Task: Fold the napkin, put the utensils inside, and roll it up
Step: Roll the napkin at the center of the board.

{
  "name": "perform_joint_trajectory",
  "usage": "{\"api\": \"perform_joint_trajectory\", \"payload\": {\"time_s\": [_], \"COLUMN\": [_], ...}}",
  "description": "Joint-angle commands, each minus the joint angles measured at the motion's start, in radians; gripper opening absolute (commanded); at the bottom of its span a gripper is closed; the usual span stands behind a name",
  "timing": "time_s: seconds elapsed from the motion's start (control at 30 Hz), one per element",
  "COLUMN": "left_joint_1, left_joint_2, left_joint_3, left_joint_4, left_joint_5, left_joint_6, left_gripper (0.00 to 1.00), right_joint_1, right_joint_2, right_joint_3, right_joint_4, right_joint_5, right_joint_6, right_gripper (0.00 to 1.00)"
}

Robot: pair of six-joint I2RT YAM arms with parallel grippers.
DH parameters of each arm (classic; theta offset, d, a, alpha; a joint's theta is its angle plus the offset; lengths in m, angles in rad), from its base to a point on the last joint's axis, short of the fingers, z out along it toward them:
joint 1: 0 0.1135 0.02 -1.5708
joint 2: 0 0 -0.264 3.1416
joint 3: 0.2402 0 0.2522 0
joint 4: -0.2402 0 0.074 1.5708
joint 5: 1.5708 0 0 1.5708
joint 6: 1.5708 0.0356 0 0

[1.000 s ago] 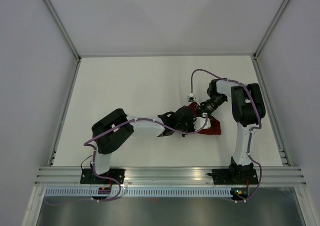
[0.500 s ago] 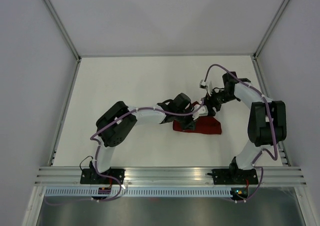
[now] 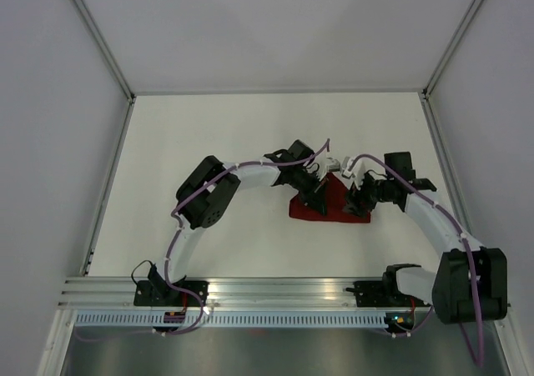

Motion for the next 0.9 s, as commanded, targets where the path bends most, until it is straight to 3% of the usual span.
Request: {"api": "perform_joint_trajectory", "payload": {"time_s": [0.0,0.23,0.53,0.7,0.87], "left_joint_1": [-0.006,0.013,0.017,0.022,0.036], "left_joint_2": [0.106,0.165,0.177,0.175,0.169], "left_joint_3": [-0.008,0.042,0.068,0.077,0.085], "left_joint_4": [-0.204,-0.248,-0.265,-0.267,-0.267], "left_joint_5": [0.026,0.06,0.063,0.08,0.088], "left_joint_6": [-0.083,-0.129,-0.157,-0.175,-0.186], "left_gripper": [0.02,0.02,0.05,0.07,0.14], "right_joint_1": [0.056,0.288,0.405,0.426,0.432], "right_joint_2": [-0.114,-0.214,-0.156,-0.129,-0.096], "right_joint_3": [-0.116,-0.302,-0.348,-0.334,-0.313], "right_joint_4": [0.162,0.333,0.417,0.416,0.365], "right_joint_5": [0.078,0.266,0.374,0.388,0.381], "right_joint_6": [-0.023,0.009,0.011,0.011,-0.006], "right_gripper": [0.74,0.77,0.74,0.61,0.41]}}
